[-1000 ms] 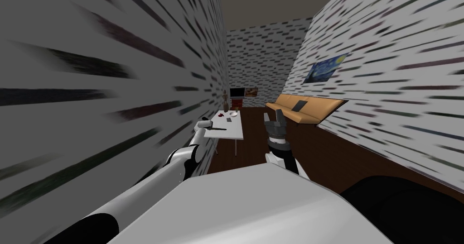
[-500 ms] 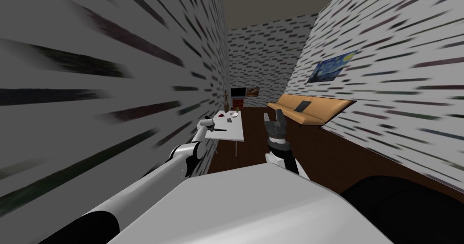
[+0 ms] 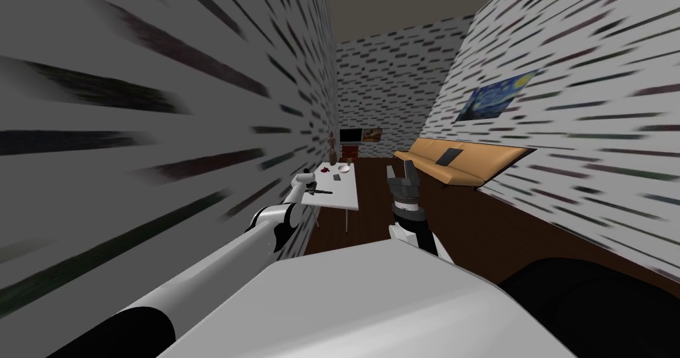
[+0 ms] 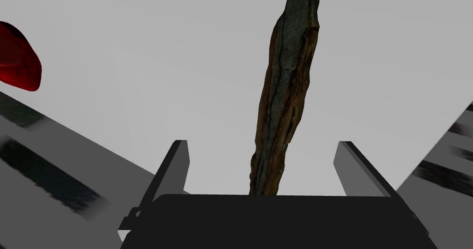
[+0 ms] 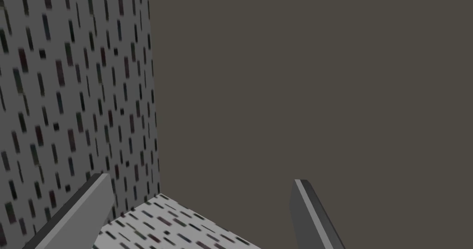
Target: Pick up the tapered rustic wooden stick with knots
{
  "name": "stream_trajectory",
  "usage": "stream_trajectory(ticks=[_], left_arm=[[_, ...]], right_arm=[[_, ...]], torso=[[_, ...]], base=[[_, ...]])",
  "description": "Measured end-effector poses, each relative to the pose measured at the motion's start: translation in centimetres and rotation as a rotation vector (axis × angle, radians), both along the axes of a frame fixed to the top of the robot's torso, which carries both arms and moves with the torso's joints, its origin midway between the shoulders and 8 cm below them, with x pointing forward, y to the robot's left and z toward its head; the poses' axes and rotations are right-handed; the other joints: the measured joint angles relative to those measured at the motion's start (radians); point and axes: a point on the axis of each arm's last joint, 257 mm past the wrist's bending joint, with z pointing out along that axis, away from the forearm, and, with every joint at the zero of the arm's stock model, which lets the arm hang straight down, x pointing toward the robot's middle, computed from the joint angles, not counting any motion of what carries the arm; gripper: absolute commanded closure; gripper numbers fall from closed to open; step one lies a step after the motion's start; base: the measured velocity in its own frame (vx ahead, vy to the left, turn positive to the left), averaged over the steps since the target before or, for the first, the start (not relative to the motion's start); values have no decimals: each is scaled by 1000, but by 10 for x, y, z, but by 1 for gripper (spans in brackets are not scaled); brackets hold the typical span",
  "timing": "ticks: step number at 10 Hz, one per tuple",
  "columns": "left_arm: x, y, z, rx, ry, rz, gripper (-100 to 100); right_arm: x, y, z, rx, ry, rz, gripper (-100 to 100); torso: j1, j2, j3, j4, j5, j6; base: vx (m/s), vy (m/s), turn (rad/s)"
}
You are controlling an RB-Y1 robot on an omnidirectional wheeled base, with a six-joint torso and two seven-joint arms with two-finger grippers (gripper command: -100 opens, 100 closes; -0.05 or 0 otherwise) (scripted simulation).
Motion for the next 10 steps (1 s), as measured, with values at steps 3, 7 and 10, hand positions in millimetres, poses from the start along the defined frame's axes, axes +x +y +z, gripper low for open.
stream_trajectory(ticks=[3,7,10], left_arm=[[-16,-16,-5,5,96,-26,-100],[-42,-32,-11,18,221,-56,-100],[-52,-36,-11,25,268,-67,0]], right_arm=[[0,0,0,0,0,0,0],[0,0,0,0,0,0,0],[0,0,0,0,0,0,0]], torso=[[-1,-2,-1,-1,0,0],[0,-2,-1,-1,0,0],[0,1,0,0,0,0]], base=[[64,-27,56],[66,-22,54],[21,-13,10]])
